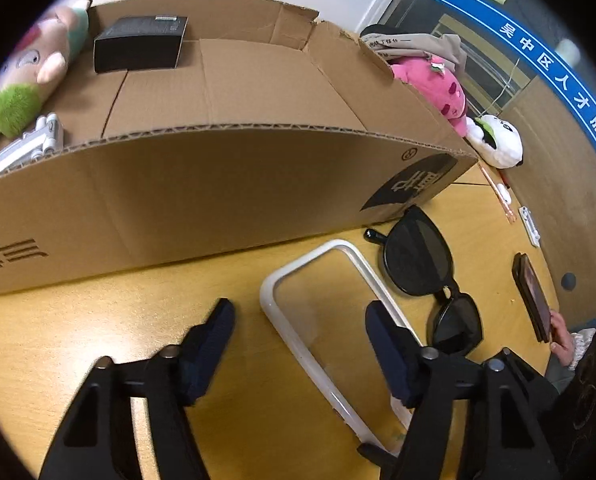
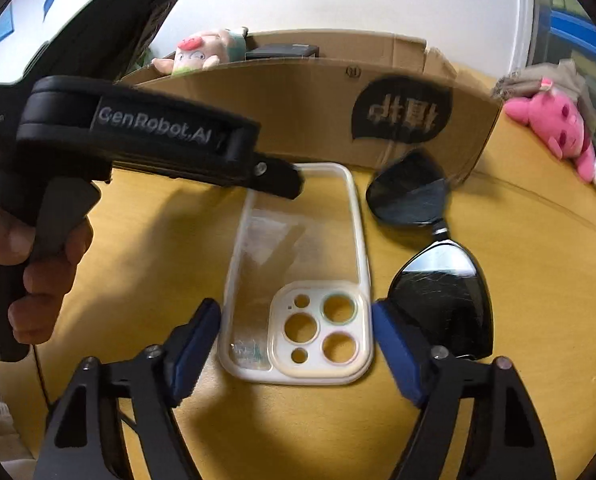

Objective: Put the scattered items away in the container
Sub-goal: 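Close both tools on the rim of the clear phone case, then lift the clear phone case with both tools and carry it over the cardboard box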

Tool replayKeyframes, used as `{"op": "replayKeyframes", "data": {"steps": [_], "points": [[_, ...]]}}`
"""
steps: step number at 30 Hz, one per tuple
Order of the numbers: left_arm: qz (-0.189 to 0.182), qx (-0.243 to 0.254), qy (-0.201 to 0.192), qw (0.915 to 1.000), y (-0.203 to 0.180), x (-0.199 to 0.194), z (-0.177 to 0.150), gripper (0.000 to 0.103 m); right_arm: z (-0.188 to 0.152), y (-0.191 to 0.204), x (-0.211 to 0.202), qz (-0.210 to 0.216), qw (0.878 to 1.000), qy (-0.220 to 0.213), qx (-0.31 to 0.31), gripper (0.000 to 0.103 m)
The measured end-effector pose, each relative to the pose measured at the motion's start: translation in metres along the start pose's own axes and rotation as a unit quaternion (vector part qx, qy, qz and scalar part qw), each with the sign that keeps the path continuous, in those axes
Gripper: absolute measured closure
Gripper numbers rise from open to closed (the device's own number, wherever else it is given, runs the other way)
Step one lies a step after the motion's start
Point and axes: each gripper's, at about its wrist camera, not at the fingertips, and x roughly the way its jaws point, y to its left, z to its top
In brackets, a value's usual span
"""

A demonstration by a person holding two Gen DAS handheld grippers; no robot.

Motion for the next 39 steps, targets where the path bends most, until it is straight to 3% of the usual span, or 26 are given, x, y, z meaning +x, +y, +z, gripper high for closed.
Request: {"op": "replayKeyframes", "data": {"steps": [2,8,14,16,20,22,23,32,39], "points": [[0.000,0.004,-0.002,1.0000,0.001,0.000,-0.001,0.063,0.001,0.001,0.003,-0.005,1.000,-0.004,-0.001,0.022],[-0.001,-0.002,-0.001,1.0000,0.006,0.000,-0.002,0.074,0.007,0.004,0.006,-0.009,1.000,0.002,0.013,0.022],[-0.036,-0.030,0.010,0.9988,0.015,-0.005,-0.008,0.075,0.005,-0.004,-0.002,0.022,0.998,0.000,0.051,0.022],[-0.052,-0.059,0.017,0.9968,0.023,-0.007,-0.010,0.068,0.001,-0.004,-0.007,0.039,0.997,-0.001,0.069,0.022],[-0.081,-0.082,0.026,0.9930,0.028,-0.007,-0.013,0.067,-0.002,-0.009,-0.010,0.074,0.992,-0.003,0.104,0.022],[-0.090,-0.084,0.027,0.9920,0.026,-0.006,-0.015,0.069,-0.003,-0.008,-0.011,0.084,0.990,-0.003,0.112,0.022],[-0.094,-0.083,0.026,0.9917,0.025,-0.008,-0.016,0.076,-0.003,-0.008,-0.012,0.086,0.990,-0.004,0.113,0.022],[-0.072,-0.046,-0.015,0.9963,0.000,-0.043,-0.007,0.077,0.003,0.002,-0.033,0.087,0.990,-0.038,0.105,0.023],[-0.059,0.005,-0.076,0.9953,-0.019,-0.092,0.030,0.077,0.038,0.004,-0.063,0.081,0.989,-0.095,0.080,0.022]]}}
